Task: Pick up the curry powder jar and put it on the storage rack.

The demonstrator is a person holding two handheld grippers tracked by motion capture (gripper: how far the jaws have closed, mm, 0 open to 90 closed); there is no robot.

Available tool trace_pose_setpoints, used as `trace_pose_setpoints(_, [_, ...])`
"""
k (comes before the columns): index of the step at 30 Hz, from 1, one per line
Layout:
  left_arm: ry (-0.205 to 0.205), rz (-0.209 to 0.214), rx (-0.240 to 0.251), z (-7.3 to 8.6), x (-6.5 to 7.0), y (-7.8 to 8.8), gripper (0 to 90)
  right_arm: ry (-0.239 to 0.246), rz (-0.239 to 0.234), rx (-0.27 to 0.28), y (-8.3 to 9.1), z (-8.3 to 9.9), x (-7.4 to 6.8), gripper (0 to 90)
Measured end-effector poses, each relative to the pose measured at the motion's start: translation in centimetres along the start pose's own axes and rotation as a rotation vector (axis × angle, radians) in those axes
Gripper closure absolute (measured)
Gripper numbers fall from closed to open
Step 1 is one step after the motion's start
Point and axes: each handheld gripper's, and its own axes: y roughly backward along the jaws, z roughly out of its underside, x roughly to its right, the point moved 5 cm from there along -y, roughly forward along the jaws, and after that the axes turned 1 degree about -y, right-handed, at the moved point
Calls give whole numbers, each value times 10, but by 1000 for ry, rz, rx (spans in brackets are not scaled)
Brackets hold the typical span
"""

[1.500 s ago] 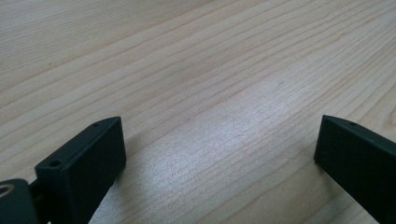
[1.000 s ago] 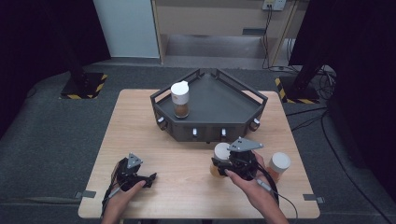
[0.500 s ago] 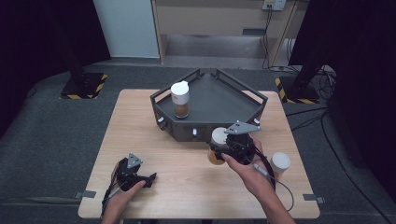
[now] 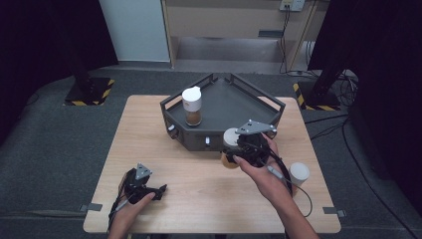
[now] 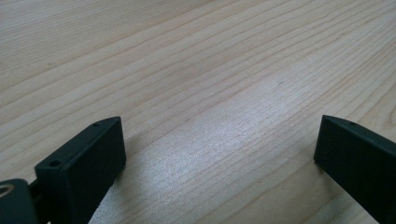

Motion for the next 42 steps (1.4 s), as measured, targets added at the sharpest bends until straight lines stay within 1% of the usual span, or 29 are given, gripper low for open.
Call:
trace_pose_setpoints(11, [-1,1,0,0,0,0,5,10,1,-2,-4,-15,-1,342])
trace_pose_setpoints(15, [-1,1,0,0,0,0,5,6,5,1,-5,-20,0,342])
trace_pose_setpoints(25, [-3,2,0,0,0,0,5,1,7,0,-9,-28,3,342])
trace_pose_setpoints(32, [-4,3,0,0,-1,0,5,-14,12,6,-10,-34,8,342])
trace_pose_setpoints(42, [-4,0,-1,0,0,0,5,-8,26,6,-11,-48,11,342])
